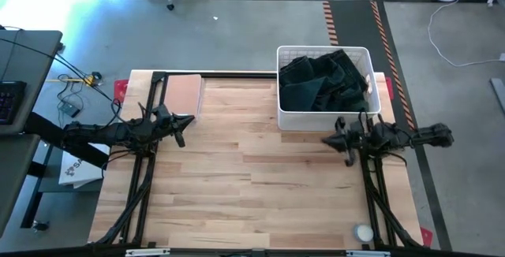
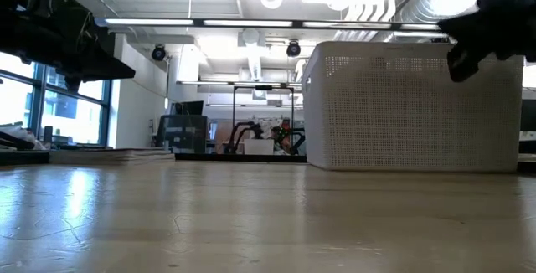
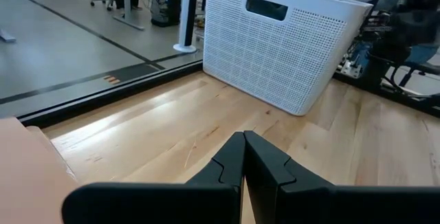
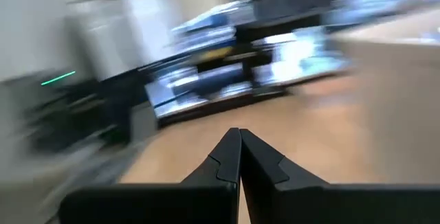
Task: Sort clothes
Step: Return to Home Position
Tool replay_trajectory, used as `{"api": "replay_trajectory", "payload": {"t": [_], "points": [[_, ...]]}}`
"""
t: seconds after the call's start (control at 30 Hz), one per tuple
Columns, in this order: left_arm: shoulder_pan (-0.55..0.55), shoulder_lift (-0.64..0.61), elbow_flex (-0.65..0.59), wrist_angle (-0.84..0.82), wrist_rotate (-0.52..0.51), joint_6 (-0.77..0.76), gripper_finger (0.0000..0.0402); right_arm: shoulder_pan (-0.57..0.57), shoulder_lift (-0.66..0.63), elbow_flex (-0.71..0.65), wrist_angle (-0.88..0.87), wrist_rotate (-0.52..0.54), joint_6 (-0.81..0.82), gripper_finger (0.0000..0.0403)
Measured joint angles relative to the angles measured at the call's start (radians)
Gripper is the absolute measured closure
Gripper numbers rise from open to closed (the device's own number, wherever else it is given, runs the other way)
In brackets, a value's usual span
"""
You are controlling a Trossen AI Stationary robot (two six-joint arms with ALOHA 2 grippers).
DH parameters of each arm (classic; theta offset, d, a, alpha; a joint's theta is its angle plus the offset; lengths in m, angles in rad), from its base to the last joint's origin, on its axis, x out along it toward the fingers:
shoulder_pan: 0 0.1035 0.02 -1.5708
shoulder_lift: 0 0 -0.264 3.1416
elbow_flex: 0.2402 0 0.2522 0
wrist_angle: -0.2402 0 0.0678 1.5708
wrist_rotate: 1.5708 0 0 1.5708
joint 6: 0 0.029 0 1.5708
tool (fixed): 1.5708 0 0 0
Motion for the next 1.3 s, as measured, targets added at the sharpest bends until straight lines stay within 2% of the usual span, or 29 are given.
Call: {"api": "replay_trajectory", "payload": {"t": [0.03, 0.07, 0.13, 0.27, 0.47, 0.67, 0.93, 1.3], "points": [[0.000, 0.000, 0.000, 0.000, 0.000, 0.000, 0.0397, 0.024, 0.000, 0.000, -0.009, 0.127, 0.016, 0.0402], [0.000, 0.000, 0.000, 0.000, 0.000, 0.000, 0.0397, 0.044, 0.000, 0.000, -0.004, 0.206, 0.019, 0.0402], [0.000, 0.000, 0.000, 0.000, 0.000, 0.000, 0.0397, 0.066, 0.000, 0.000, -0.001, 0.246, -0.027, 0.0402], [0.000, 0.000, 0.001, 0.000, 0.000, 0.000, 0.0397, 0.059, 0.000, 0.000, -0.016, 0.116, -0.162, 0.0402], [0.000, 0.000, 0.001, 0.000, 0.000, 0.000, 0.0397, -0.037, 0.000, 0.000, -0.022, 0.068, -0.117, 0.0402], [0.000, 0.000, 0.001, 0.000, 0.000, 0.000, 0.0397, -0.106, 0.000, 0.000, -0.045, -0.075, -0.153, 0.0402], [0.000, 0.000, 0.001, 0.000, 0.000, 0.000, 0.0397, -0.167, 0.000, 0.000, -0.047, -0.092, -0.166, 0.0402], [0.000, 0.000, 0.001, 0.000, 0.000, 0.000, 0.0397, -0.171, 0.006, -0.001, -0.046, -0.129, -0.200, 0.0402]]}}
